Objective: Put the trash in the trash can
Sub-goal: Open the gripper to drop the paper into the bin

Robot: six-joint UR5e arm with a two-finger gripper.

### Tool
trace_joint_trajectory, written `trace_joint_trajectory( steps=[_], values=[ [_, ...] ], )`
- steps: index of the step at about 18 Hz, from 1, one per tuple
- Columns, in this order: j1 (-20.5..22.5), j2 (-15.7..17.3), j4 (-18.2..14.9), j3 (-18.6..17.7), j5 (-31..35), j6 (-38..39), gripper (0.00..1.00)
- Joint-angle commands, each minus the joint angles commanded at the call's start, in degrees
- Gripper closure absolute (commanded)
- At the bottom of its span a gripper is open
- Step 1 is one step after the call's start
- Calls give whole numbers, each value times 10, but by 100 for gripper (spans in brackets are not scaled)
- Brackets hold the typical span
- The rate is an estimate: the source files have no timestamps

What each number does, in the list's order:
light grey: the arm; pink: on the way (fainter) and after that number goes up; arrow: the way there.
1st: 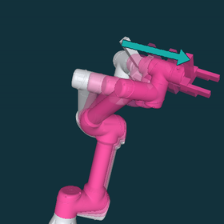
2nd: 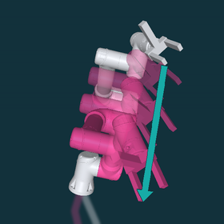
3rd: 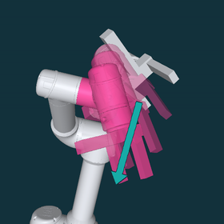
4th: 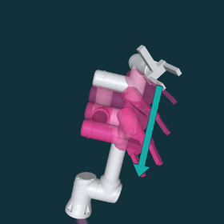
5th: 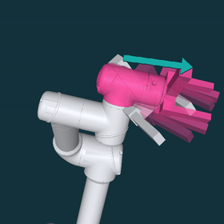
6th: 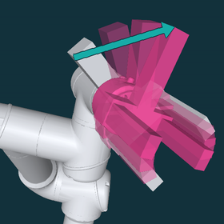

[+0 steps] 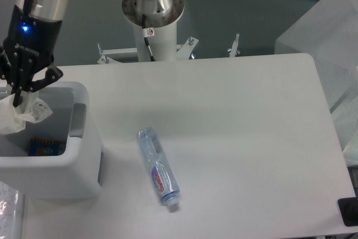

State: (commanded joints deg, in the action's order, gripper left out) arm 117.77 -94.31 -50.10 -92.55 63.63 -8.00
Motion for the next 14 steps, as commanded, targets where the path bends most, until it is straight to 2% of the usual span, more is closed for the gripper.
trace_joint_trajectory(
  steps=[1,5,6,10,14],
  values=[
    [0,0,0,-1,0,0,91],
    [0,-2,0,3,1,1,50],
    [1,-1,-1,3,7,1,42],
    [1,4,-1,8,47,9,28],
    [7,11,0,11,49,11,28]
  ],
)
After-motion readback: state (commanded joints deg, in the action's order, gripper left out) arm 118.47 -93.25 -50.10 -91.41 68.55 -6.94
